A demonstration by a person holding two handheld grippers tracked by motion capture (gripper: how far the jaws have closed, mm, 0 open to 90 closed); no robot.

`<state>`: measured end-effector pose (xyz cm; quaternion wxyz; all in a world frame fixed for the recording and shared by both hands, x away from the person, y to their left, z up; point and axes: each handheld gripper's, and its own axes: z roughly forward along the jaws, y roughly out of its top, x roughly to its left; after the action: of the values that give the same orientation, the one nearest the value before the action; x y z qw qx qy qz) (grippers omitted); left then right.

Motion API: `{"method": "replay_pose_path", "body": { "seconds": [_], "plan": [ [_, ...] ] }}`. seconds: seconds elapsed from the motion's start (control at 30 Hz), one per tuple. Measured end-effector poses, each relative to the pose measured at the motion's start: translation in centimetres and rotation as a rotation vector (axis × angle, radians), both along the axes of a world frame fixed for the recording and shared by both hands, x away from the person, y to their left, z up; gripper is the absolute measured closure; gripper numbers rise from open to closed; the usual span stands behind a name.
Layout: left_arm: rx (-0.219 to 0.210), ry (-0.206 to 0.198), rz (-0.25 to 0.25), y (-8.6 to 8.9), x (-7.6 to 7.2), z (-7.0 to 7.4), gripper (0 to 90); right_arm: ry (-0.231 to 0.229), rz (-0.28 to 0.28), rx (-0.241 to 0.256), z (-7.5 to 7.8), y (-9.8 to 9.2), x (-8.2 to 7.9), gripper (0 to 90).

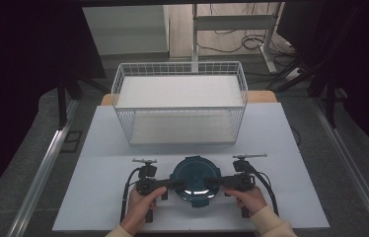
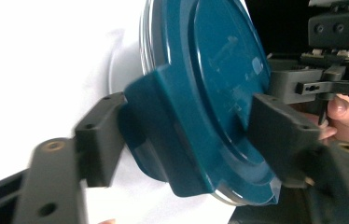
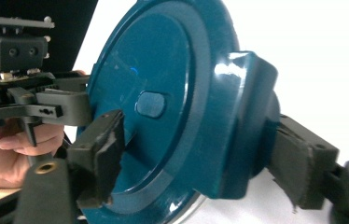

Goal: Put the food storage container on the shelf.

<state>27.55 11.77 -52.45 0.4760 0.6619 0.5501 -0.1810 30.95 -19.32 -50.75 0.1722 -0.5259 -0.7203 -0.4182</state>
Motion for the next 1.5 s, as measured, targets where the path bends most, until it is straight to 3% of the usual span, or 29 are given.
{"method": "replay_pose_path", "body": {
  "seconds": [0.27, 0.73, 1.07, 1.2, 1.5],
  "plan": [
    [-0.007, -0.004, 0.013, 0.2, -0.5, 0.1, 33.1, 0.016, -0.026, 0.054, 0.1, -0.8, -0.1, 35.3],
    [0.018, -0.04, 0.017, 0.1, -1.2, 0.8, 36.1, 0.028, -0.054, 0.094, 0.3, -1.4, -0.4, 41.0],
    [0.021, -0.075, 0.019, 0.2, -1.4, 1.3, 40.1, -0.018, -0.063, 0.099, 0.9, -1.5, -0.9, 42.9],
    [0.01, -0.081, 0.025, 0.4, -1.3, 1.5, 40.4, -0.056, -0.049, 0.085, 1.3, -1.3, -1.1, 43.0],
    [0.011, -0.107, 0.03, 0.7, -1.3, 2.7, 40.8, -0.094, -0.046, 0.09, 2.2, -1.1, -1.2, 43.1]
  ]
}}
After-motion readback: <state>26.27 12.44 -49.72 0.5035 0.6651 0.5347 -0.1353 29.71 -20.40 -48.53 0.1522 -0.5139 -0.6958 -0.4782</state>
